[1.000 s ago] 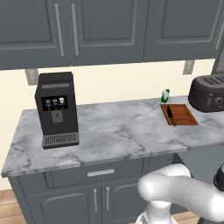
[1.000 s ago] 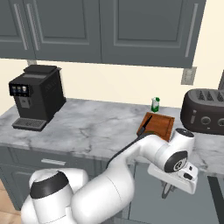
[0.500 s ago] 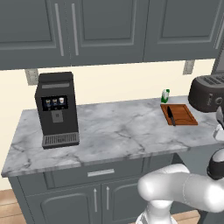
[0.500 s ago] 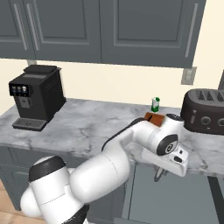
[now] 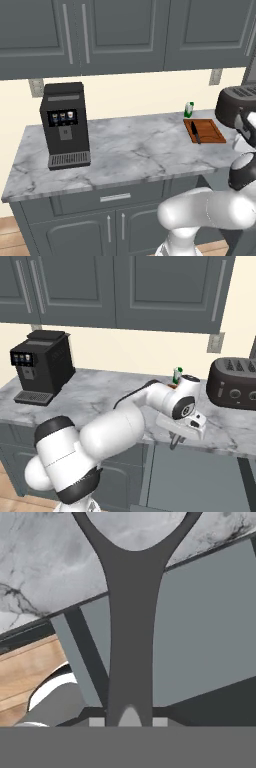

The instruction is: Open the drawer on the right and place the cutting tools on the cutting board.

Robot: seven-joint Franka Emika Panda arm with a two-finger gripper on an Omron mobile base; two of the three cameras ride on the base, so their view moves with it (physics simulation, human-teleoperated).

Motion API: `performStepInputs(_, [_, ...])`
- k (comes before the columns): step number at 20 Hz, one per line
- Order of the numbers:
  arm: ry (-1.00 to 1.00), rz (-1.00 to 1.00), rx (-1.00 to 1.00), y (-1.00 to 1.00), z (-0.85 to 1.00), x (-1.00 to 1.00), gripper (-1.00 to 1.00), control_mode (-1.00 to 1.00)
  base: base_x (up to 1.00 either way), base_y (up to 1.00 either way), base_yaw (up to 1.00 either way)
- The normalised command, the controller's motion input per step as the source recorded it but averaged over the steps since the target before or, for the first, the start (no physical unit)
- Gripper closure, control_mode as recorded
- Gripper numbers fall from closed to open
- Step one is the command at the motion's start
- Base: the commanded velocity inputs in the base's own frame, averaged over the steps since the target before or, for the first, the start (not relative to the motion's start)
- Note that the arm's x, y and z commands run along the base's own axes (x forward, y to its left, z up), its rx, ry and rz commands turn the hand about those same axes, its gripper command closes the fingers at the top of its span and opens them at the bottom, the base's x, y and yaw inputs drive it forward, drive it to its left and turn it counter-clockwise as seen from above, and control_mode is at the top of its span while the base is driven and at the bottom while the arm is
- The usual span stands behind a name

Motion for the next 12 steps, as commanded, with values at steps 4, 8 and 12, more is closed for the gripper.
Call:
performStepInputs(4, [0.0, 0.0, 0.0, 0.28, 0.06, 0.41, 1.0, -1.0, 0.0, 0.0, 0.0])
performStepInputs(8, [0.0, 0.0, 0.0, 0.23, 0.1, 0.34, 1.0, -1.0, 0.0, 0.0, 0.0])
performStepInputs(12, [0.0, 0.0, -0.01, 0.21, 0.11, 0.33, 1.0, -1.0, 0.0, 0.0, 0.0])
